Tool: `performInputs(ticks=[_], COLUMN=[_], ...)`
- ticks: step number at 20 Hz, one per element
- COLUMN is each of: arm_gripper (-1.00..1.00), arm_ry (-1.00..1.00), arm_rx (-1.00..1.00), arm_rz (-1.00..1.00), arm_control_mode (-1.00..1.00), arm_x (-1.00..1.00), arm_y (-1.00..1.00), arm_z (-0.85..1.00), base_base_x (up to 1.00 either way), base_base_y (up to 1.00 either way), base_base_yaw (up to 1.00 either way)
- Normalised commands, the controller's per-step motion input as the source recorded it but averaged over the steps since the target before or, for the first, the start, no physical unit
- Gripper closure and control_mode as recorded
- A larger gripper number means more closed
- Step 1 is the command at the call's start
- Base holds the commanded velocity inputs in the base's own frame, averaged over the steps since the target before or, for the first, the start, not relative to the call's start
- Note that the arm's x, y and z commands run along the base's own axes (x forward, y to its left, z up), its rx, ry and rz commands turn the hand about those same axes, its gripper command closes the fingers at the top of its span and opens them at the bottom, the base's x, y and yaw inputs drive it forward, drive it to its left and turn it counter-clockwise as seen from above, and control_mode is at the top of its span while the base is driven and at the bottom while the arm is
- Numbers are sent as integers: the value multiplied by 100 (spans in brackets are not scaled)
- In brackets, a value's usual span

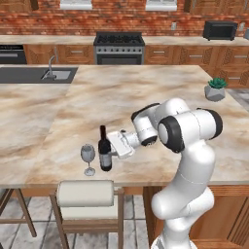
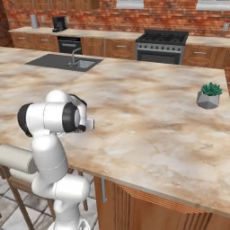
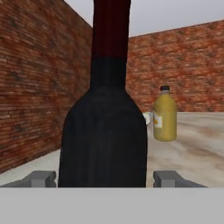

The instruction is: There is a wine glass and glass cup on the dining counter. Place the wine bottle next to the wine glass and the juice bottle next to the glass cup.

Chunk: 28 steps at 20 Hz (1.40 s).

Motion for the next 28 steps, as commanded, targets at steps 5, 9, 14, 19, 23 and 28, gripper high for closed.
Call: performInputs(ticks=[5, 9, 14, 19, 23, 28], arm_gripper=[100, 100, 100, 100, 100, 100], arm_ry=[-21, -16, -15, -8, -1, 0], arm_rx=[-1, 0, 0, 0, 1, 0], arm_rz=[0, 0, 0, 0, 0, 0], arm_control_mode=[-100, -100, -100, -100, -100, -100], arm_x=[0, -1, 0, 0, 1, 5], arm_y=[5, 0, 0, -1, -11, -19], arm_z=[-22, -25, -29, -32, -35, -40], base_base_x=[0, 0, 0, 0, 0, 0], base_base_y=[0, 0, 0, 0, 0, 0], base_base_yaw=[0, 0, 0, 0, 0, 0])
